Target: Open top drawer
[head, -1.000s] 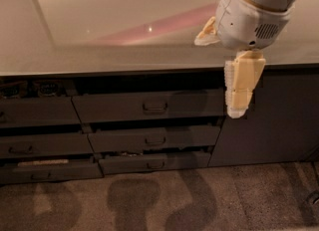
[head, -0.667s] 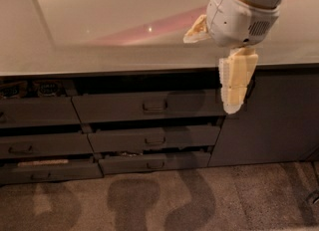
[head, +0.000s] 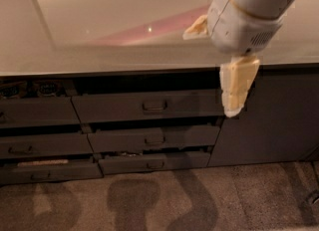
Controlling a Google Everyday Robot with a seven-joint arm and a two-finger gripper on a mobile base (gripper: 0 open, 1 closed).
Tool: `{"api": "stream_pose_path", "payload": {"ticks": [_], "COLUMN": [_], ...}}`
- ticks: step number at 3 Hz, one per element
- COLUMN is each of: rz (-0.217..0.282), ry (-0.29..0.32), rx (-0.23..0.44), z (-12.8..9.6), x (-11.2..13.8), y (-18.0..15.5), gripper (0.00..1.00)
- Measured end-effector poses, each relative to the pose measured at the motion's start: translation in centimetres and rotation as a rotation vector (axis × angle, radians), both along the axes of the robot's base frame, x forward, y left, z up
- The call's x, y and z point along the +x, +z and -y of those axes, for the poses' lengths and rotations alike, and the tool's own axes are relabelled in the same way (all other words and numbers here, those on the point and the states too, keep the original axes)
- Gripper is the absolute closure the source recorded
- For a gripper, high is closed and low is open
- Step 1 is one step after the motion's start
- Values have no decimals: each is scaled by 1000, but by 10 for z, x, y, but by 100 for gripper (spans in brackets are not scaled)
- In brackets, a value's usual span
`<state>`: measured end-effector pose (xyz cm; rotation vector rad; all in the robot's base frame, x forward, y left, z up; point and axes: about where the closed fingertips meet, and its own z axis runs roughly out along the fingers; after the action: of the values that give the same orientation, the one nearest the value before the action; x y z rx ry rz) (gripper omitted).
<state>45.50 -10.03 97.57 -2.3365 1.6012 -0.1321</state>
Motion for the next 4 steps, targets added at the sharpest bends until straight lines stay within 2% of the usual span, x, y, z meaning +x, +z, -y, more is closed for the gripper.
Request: {"api": "stream_pose_path", "payload": {"ticks": [1, 2, 4], "rz": [84, 84, -121], "ry": [26, 26, -2], "rx": [-25, -25, 29], "z": [-3, -3, 32], "x": [-3, -3, 28], "y": [-5, -5, -101], "gripper": [0, 0, 0]}}
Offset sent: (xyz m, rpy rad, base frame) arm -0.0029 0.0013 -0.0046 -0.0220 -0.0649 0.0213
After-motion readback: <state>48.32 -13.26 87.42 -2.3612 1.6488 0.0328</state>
